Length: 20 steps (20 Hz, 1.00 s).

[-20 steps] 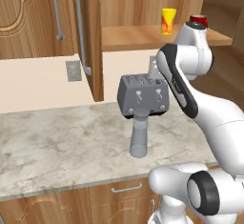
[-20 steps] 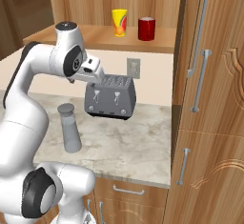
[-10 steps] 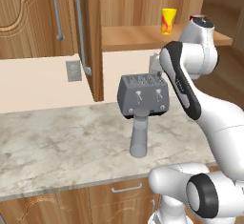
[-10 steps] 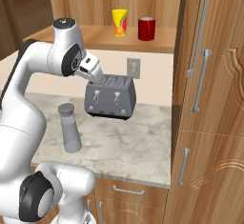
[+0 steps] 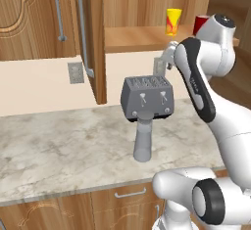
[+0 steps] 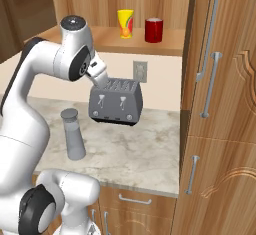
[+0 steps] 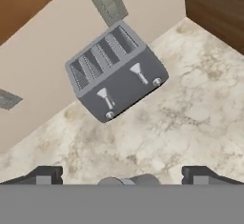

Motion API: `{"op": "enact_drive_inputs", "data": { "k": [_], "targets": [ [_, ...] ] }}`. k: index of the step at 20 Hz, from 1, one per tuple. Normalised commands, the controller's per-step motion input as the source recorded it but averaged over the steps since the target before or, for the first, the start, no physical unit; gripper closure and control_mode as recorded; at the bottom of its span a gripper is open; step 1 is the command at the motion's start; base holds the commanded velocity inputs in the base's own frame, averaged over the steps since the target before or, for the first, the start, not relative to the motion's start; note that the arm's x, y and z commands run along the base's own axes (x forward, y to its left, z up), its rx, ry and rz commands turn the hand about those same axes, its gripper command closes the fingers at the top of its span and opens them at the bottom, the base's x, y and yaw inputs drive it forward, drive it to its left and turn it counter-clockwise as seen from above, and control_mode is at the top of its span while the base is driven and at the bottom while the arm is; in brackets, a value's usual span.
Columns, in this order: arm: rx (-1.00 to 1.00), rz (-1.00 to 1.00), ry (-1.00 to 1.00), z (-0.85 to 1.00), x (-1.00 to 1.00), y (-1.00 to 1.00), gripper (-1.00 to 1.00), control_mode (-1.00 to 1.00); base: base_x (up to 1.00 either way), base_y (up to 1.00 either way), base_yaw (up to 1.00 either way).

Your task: There is a tray on the dining counter. Grab the cup, mug, and pitcher and place them on the tray. The pitcher may be placed next to the tray if it cannot fit the tray.

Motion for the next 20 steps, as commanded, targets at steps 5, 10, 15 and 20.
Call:
{"op": "enact_drive_inputs", "data": {
  "k": [5,10,15,20],
  "targets": [
    [0.15,-0.19,-0.01,0.27,0.00,-0.12,-1.00,-1.00,0.00,0.00,0.00],
    [0.12,-0.14,-0.04,0.24,0.00,-0.18,-1.00,-1.00,0.00,0.00,0.00],
    [0.13,-0.10,-0.06,0.23,0.00,-0.23,-1.00,-1.00,0.00,0.00,0.00],
    [0.09,-0.10,-0.06,0.20,0.00,-0.10,-1.00,-1.00,0.00,0.00,0.00]
  ]
}}
